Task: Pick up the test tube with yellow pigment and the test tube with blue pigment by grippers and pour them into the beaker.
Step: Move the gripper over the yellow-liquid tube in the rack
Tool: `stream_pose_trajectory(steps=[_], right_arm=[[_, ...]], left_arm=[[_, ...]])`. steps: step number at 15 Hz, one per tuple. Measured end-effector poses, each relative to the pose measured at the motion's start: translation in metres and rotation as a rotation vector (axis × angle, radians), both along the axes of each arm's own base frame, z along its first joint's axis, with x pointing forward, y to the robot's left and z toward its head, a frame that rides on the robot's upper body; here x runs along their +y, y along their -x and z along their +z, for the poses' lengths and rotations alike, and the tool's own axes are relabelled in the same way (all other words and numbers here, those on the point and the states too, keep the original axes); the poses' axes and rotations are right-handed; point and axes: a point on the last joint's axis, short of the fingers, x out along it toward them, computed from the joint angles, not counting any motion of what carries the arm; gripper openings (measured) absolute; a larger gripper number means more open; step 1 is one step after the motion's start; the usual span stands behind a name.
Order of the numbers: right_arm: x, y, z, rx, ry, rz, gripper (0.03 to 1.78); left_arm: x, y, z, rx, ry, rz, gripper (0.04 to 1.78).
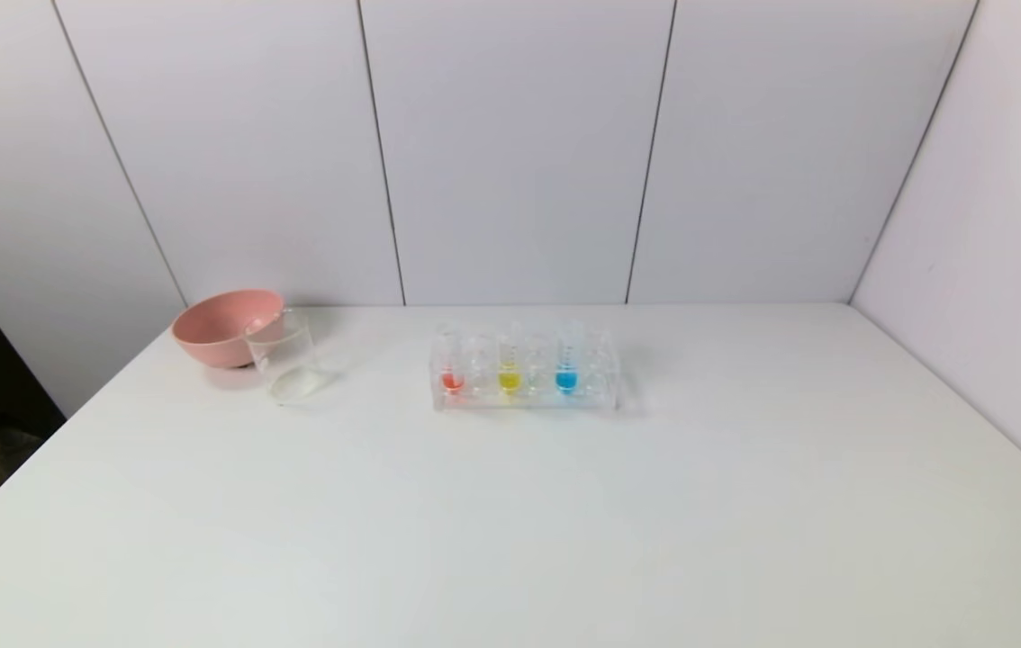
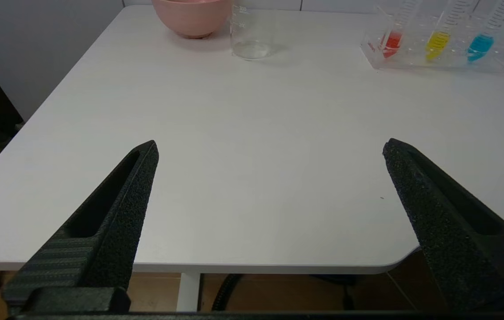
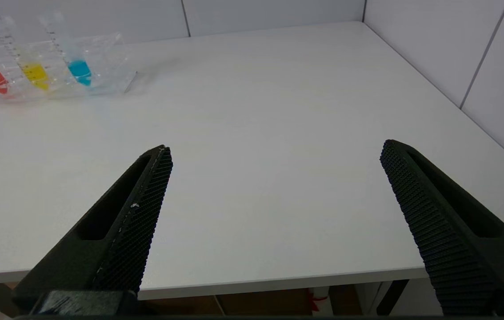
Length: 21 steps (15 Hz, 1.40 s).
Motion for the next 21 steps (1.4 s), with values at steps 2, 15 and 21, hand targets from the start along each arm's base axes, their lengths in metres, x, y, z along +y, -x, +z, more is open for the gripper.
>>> stream_pose_trajectory(steps=[2, 15, 21], right_arm=[[0.0, 0.0, 0.0, 0.0, 0.0, 0.0, 1.71], [0.0, 0.0, 0.0, 0.0, 0.0, 0.0, 1.71], [0.0, 0.0, 0.0, 0.0, 0.0, 0.0, 1.71]], left_arm=[[0.0, -0.004, 0.023, -0.005, 0.005, -0.021, 1.76], [-0.007, -0.126, 0.131, -0.042, 0.012, -0.122, 1.76], [-0.016, -0.178, 0.129, -0.018, 0.011, -0.162, 1.76]])
